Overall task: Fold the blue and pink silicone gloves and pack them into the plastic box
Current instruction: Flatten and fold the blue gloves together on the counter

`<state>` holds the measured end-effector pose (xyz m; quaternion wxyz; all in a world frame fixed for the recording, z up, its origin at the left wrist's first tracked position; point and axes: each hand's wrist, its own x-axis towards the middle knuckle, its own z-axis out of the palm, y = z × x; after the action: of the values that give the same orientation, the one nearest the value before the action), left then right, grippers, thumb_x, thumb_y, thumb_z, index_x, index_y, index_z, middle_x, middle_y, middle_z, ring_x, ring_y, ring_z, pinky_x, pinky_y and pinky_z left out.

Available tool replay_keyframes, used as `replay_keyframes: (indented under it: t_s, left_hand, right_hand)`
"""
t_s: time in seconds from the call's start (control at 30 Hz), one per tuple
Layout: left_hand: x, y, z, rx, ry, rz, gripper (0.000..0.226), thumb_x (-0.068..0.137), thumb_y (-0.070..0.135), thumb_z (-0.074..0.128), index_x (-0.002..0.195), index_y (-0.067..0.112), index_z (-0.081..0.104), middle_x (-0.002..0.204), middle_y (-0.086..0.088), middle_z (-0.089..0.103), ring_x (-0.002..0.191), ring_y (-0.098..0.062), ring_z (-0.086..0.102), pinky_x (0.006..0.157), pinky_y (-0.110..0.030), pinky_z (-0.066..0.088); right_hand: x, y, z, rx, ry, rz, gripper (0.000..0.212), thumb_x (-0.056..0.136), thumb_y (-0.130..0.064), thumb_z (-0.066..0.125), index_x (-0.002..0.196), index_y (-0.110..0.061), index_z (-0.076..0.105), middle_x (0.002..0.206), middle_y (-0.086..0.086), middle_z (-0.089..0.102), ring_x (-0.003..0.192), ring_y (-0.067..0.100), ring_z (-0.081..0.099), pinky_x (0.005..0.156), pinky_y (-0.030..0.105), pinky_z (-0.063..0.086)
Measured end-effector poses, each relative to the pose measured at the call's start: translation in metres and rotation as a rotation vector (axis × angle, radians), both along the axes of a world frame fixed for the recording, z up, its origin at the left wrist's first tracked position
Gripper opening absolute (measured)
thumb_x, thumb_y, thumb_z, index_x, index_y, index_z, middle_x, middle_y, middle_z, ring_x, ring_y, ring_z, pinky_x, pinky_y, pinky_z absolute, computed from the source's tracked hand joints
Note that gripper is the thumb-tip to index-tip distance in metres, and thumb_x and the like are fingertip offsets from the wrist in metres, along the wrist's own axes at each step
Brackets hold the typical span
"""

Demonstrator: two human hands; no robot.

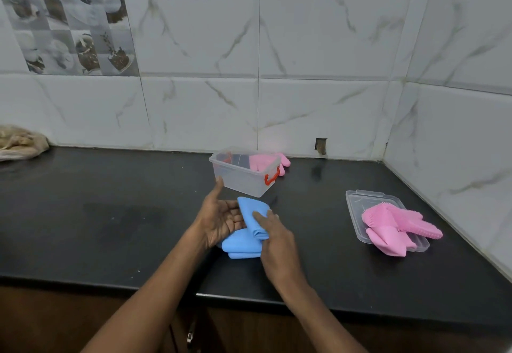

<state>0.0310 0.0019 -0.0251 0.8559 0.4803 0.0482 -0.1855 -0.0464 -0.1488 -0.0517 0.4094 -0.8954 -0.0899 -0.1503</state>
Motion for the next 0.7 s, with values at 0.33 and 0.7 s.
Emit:
replay_keyframes:
  t_s: [0.33,0.7]
  left_hand:
    - [-0.01,-0.012,-0.006,0.275,0.102,0.298,0.034,0.094,0.005,0.058,0.119,-0.016,0.053,0.117,-0.037,0.061,0.097,-0.046,0.064,0.091,-0.06,0.051]
    - [-0.008,-0.029,-0.005,1.345,-0.553,0.526,0.041,0.085,0.017,0.069,0.123,0.005,0.061,0.119,-0.014,0.059,0.112,-0.025,0.051,0.084,-0.027,0.039]
  right_hand:
    - [0.008,0.01,0.001,-0.651,-0.028,0.227,0.063,0.099,-0.013,0.034,0.154,-0.009,0.002,0.163,0.011,-0.001,0.151,0.022,-0.006,0.121,0.034,-0.006]
    - [0.001,-0.002,-0.011,-0.627,0.033,0.252,0.07,0.097,-0.048,0.023,0.155,-0.017,0.0,0.164,0.003,-0.006,0.15,0.015,-0.01,0.121,0.038,-0.003]
